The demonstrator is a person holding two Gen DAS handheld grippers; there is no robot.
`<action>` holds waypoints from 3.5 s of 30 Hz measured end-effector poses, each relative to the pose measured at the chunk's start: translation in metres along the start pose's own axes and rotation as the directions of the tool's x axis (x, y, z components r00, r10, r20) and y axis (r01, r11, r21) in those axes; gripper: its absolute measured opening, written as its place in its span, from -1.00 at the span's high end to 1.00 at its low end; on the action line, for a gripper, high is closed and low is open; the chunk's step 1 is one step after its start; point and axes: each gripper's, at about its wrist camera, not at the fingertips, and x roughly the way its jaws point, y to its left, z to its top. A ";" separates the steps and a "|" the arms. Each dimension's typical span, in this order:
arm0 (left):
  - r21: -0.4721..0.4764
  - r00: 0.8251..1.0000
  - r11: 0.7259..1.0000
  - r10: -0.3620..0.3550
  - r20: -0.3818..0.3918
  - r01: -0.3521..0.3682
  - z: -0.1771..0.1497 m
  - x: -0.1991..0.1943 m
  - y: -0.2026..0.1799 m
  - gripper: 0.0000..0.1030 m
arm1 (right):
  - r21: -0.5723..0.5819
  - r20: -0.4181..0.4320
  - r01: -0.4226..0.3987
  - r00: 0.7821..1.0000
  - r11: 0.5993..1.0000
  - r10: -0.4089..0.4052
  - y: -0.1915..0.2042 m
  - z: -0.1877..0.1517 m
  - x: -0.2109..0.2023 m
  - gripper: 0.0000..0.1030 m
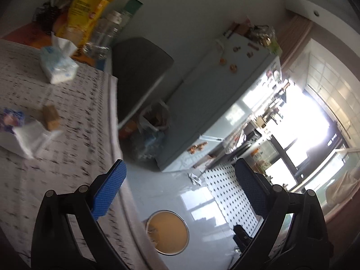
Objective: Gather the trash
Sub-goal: 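Return both tools to the trash on the table, then grasp the white face mask with the left gripper, then grasp the blue-and-white packet with the right gripper while the left gripper holds the mask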
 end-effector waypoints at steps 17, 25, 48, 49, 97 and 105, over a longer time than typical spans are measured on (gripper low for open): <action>0.128 0.947 0.939 0.317 0.048 -0.321 0.041 -0.036 0.141 -0.86 | -0.129 -0.066 -0.101 0.993 0.986 0.093 0.096 -0.038 0.006 -0.57; 0.132 0.954 0.946 0.299 0.005 -0.297 0.038 -0.035 0.173 -0.74 | -0.151 -0.114 -0.113 0.989 0.982 0.097 0.117 -0.050 0.020 -0.57; 0.024 0.989 0.989 0.145 0.005 -0.145 0.065 -0.110 0.188 0.69 | -0.242 -0.315 -0.293 0.925 0.925 0.211 0.214 -0.111 0.062 -0.60; 0.006 0.988 0.988 0.151 0.017 -0.152 0.066 -0.116 0.194 0.69 | -0.247 -0.322 -0.304 0.921 0.920 0.218 0.220 -0.115 0.062 -0.60; -0.368 0.964 0.917 0.221 0.145 -0.155 0.054 -0.208 0.356 0.68 | -0.517 -0.571 -0.409 0.819 0.752 0.053 0.399 -0.249 0.159 0.85; -0.339 0.970 0.931 0.194 0.149 -0.134 0.055 -0.202 0.335 0.68 | -0.534 -0.495 -0.384 0.864 0.753 0.089 0.386 -0.228 0.125 0.87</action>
